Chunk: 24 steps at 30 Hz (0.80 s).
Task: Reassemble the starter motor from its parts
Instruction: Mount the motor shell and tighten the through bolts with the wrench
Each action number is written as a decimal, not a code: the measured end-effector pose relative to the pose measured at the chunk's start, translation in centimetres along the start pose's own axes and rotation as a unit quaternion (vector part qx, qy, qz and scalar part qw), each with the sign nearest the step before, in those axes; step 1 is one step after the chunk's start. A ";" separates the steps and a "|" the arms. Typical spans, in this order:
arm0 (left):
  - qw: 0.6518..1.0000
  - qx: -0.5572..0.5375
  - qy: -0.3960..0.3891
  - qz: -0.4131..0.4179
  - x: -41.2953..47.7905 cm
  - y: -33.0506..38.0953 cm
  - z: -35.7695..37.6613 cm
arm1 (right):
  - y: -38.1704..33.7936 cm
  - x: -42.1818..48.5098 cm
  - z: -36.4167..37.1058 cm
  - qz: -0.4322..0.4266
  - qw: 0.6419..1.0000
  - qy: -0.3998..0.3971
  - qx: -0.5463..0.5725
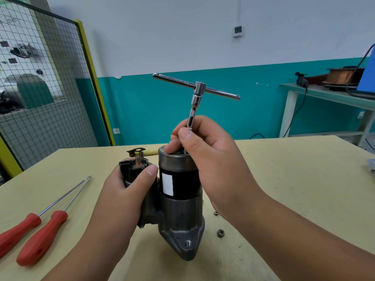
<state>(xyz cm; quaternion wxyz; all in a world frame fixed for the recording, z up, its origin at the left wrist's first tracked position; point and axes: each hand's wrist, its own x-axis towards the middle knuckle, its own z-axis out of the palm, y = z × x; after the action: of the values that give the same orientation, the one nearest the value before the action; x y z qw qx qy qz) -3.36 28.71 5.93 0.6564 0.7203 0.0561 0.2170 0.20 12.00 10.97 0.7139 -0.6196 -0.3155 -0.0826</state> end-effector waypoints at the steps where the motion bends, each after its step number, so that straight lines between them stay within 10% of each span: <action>1: 1.000 0.002 0.000 -0.002 0.0 0.0 0.0 | 0.0 0.0 0.0 0.000 1.000 0.000 -0.002; 24: 1.000 -0.002 0.001 -0.001 0.2 -0.2 -0.1 | 0.3 0.0 0.1 0.002 1.000 -0.006 0.023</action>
<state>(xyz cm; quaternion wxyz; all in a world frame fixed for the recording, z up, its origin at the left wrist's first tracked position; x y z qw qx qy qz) -3.15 28.95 5.78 0.6581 0.7188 0.0567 0.2169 0.34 12.15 10.72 0.7262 -0.6044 -0.3202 -0.0701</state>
